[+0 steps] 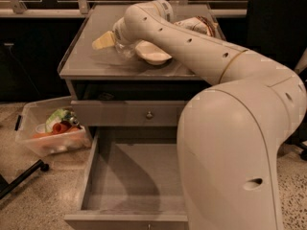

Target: Place water bottle into middle drawer

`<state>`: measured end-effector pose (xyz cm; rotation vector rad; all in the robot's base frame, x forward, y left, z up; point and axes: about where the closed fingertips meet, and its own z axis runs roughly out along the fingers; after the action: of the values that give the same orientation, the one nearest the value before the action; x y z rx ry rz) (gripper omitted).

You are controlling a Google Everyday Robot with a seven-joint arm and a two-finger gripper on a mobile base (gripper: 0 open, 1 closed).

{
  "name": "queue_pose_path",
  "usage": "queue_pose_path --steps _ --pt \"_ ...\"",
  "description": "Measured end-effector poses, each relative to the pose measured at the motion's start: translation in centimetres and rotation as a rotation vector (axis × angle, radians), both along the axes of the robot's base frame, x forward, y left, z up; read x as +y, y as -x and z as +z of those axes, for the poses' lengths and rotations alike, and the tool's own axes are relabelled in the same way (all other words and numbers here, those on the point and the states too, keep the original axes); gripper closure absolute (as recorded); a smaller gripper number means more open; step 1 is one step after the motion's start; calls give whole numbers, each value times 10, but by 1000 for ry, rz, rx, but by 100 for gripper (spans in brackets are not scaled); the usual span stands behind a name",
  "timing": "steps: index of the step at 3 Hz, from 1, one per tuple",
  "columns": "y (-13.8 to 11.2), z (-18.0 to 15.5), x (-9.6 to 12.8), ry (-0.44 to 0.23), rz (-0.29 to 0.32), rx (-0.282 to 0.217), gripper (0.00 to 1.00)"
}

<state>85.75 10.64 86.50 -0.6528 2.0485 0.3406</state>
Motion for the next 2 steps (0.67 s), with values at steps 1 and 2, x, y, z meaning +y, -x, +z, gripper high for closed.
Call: queue_pose_path --steps 1,2 --pt "2 -6 6 16 6 48 2" --pt "1 -11 18 37 28 87 3"
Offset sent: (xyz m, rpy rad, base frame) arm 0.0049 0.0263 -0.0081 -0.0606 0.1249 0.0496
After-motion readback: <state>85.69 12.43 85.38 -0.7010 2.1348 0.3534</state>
